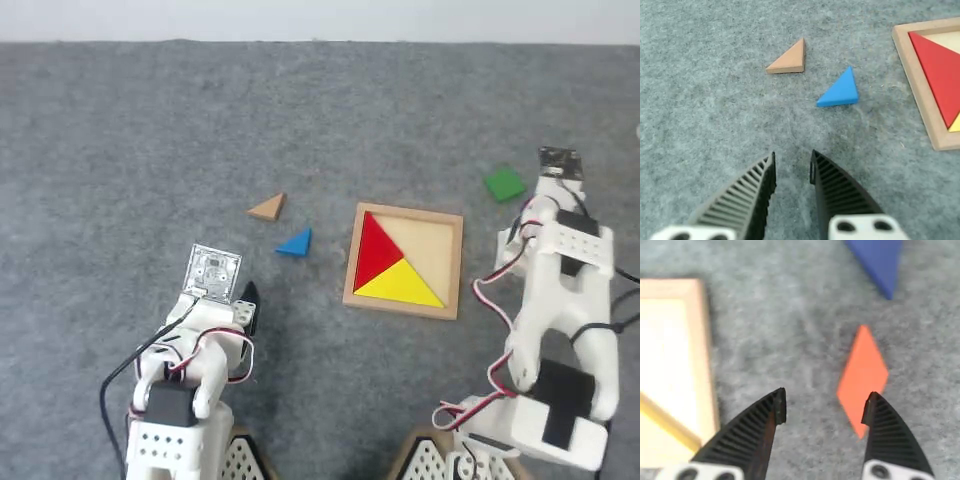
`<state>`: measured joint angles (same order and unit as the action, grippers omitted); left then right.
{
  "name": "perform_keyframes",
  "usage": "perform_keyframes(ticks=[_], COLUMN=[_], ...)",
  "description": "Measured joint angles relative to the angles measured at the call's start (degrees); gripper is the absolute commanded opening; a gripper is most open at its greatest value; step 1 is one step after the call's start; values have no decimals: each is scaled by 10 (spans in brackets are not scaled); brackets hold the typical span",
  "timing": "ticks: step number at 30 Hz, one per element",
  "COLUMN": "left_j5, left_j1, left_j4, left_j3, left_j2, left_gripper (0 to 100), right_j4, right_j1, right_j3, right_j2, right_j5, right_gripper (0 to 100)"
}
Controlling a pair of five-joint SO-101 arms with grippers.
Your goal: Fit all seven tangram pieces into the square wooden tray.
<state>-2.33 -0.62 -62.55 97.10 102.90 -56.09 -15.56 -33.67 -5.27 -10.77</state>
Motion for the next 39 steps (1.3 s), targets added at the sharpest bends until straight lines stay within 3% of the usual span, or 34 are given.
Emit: perform_keyframes(ticks=[15,20,29,39], left_j5=[0,0,0,0], left_j1=[0,0,0,0], left_j4=[0,0,0,0], left_j3=[0,0,0,0], left_j2=[0,0,0,0], left_gripper=[108,108,108,108], right_j4=[32,19,40,41], right_j1=[-78,-93,-185,-190], right_j3=[93,105,109,109], right_j2=[176,179,180,180], right_j5=[-10,-11,-16,-25], right_gripper=[238,238,238,237])
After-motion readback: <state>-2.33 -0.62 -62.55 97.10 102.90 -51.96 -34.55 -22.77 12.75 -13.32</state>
